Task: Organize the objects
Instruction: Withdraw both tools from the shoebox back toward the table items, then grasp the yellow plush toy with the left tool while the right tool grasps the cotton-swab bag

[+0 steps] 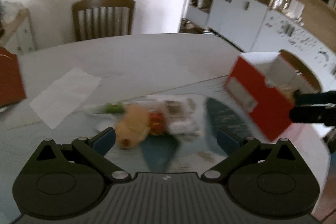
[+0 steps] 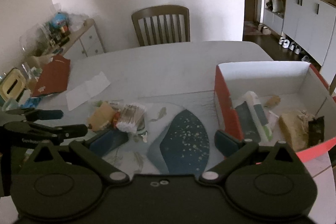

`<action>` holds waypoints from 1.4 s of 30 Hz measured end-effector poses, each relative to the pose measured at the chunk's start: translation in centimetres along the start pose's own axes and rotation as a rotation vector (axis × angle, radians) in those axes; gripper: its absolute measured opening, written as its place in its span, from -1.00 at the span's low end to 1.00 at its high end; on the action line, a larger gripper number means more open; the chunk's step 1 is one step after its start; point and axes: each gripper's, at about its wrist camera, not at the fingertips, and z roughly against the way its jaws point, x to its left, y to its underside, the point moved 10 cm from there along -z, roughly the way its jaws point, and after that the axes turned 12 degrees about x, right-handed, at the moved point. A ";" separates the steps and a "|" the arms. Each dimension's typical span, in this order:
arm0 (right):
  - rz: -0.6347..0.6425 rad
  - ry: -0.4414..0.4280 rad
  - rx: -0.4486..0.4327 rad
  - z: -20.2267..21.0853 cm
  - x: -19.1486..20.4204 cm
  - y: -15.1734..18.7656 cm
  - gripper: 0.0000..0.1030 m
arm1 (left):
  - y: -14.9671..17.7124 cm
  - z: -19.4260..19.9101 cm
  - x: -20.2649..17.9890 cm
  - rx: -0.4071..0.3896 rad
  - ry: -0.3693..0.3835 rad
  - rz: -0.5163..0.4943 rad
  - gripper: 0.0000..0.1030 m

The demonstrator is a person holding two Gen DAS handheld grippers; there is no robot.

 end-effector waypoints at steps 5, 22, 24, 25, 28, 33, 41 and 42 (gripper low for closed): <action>0.027 0.018 0.019 -2.4 1.3 -1.0 0.97 | 0.2 -1.9 2.5 -0.001 -0.065 -0.011 1.00; 0.109 0.028 0.147 -12.4 5.5 -3.4 0.69 | 0.3 -8.1 4.9 0.015 -0.135 -0.083 1.00; 0.090 0.032 0.159 -13.3 5.3 -3.7 0.63 | 0.2 -8.5 5.0 0.015 -0.136 -0.088 0.99; 0.071 0.032 0.167 -13.8 5.2 -3.9 0.61 | 0.1 -8.7 5.0 0.014 -0.138 -0.088 0.99; 0.035 0.030 0.193 -15.1 5.1 -4.1 0.50 | -0.1 -9.0 5.1 0.007 -0.138 -0.080 0.99; 0.046 0.006 0.233 -16.2 5.7 -3.4 0.36 | 0.0 -9.2 5.0 0.004 -0.121 -0.076 0.98; 0.053 -0.033 0.251 -16.4 6.3 -3.2 -0.06 | 0.0 -9.0 4.7 -0.001 -0.107 -0.084 0.36; 0.057 -0.033 0.251 -16.4 6.3 -3.2 -0.09 | 0.1 -9.0 4.6 0.000 -0.099 -0.087 0.32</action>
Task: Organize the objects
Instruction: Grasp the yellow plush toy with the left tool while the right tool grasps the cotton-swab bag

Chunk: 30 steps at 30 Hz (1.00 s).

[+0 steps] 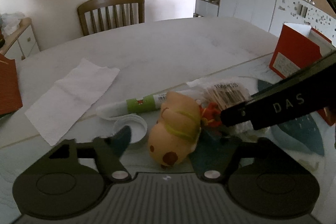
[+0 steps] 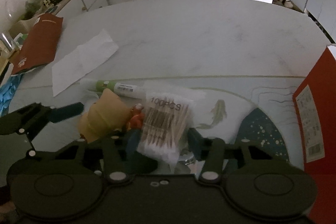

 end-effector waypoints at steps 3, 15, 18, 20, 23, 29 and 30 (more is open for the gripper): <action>0.009 0.001 0.006 0.0 0.2 0.2 -0.19 | 0.0 0.2 -0.7 -0.002 0.009 -0.021 0.05; -0.019 -0.017 -0.021 1.8 -0.4 0.8 -0.40 | 0.1 1.9 -0.8 0.038 0.024 0.038 -0.07; -0.038 -0.035 -0.032 3.1 -0.7 1.4 -0.40 | 0.2 3.0 -1.1 0.041 0.032 0.064 -0.07; -0.047 -0.046 -0.044 4.2 -0.9 2.0 -0.40 | 0.2 3.8 -1.6 0.043 0.040 0.076 -0.07; -0.058 -0.065 -0.066 6.0 -1.2 2.8 -0.40 | 0.0 5.2 -2.5 0.036 0.059 0.083 -0.07; -0.072 -0.070 -0.104 9.4 -2.2 4.5 -0.40 | 0.1 7.8 -4.9 0.038 0.103 0.095 -0.07; -0.077 -0.072 -0.109 9.8 -2.3 4.8 -0.40 | 0.1 8.2 -5.2 0.039 0.108 0.098 -0.07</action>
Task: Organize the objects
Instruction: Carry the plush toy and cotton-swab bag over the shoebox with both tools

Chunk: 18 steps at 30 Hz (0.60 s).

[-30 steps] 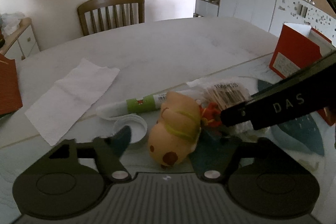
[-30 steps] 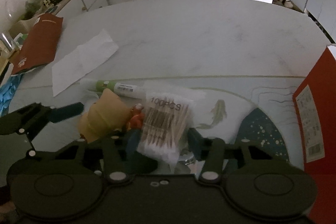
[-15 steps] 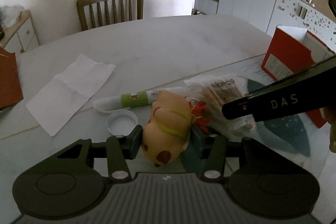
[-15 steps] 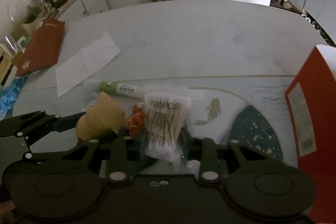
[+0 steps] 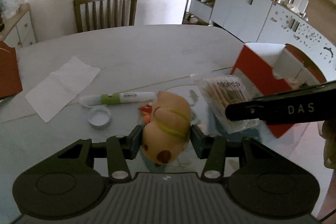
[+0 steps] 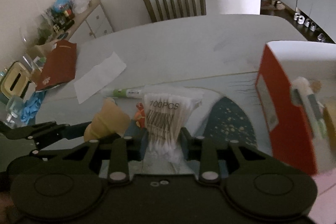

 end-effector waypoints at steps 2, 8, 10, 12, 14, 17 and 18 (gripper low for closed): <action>-0.009 0.001 -0.006 1.1 -0.6 0.6 -0.40 | 0.2 0.6 -0.8 0.001 0.010 0.007 -0.07; -0.052 -0.014 -0.042 4.2 -2.6 2.0 -0.40 | 0.1 2.3 -3.0 -0.015 0.028 0.019 -0.07; -0.062 -0.013 -0.053 5.1 -3.4 2.5 -0.40 | -0.1 2.8 -4.0 -0.025 0.036 0.018 -0.07; -0.070 -0.008 -0.065 6.2 -4.4 3.0 -0.40 | -0.4 3.2 -5.2 -0.035 0.045 0.010 -0.07; -0.084 -0.009 -0.072 7.0 -5.4 3.4 -0.40 | -0.7 3.6 -6.6 -0.040 0.057 0.001 -0.07; -0.092 -0.005 -0.082 8.1 -6.8 3.8 -0.40 | -1.2 3.9 -8.6 -0.050 0.068 -0.018 -0.07; -0.094 -0.005 -0.085 8.5 -7.3 4.0 -0.40 | -1.4 3.9 -9.3 -0.051 0.069 -0.025 -0.07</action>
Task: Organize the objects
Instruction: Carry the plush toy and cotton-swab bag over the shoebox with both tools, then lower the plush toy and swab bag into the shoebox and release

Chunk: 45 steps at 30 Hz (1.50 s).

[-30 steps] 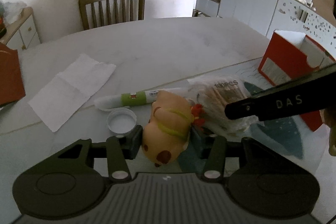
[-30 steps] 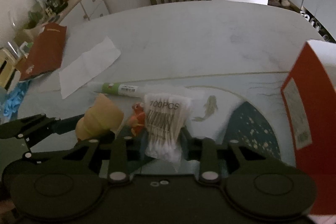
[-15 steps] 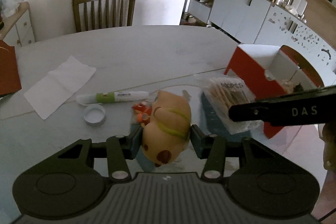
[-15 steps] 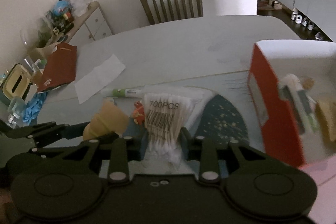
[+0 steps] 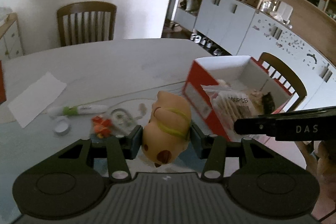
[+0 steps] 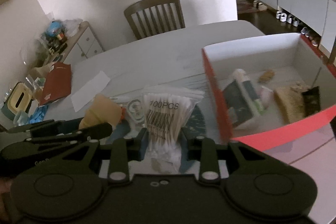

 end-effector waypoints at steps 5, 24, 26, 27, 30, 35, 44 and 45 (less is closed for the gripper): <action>-0.013 -0.005 -0.020 1.7 -2.9 0.0 -0.40 | -0.9 -0.8 -3.4 -0.004 0.008 -0.026 -0.07; -0.093 0.017 -0.056 4.8 -15.2 -0.7 -0.40 | -4.4 -6.7 -15.6 0.024 0.034 -0.116 -0.07; -0.100 0.022 -0.057 4.8 -16.5 -1.0 -0.40 | -4.8 -7.4 -16.5 0.027 0.035 -0.123 -0.07; -0.102 0.024 -0.058 4.9 -17.0 -1.1 -0.40 | -5.2 -7.7 -16.9 0.029 0.036 -0.127 -0.07; -0.100 0.030 -0.057 4.7 -18.3 -1.6 -0.40 | -6.5 -8.9 -18.0 0.034 0.040 -0.131 -0.07; -0.084 0.045 -0.054 4.1 -19.9 -2.7 -0.40 | -9.3 -10.9 -19.2 0.032 0.022 -0.136 -0.07; -0.032 0.078 0.003 1.2 -21.3 -4.4 -0.40 | -12.7 -15.9 -19.1 0.073 -0.048 -0.163 -0.07; -0.014 0.081 0.019 0.8 -21.3 -4.4 -0.40 | -12.8 -16.5 -18.9 0.086 -0.045 -0.153 -0.07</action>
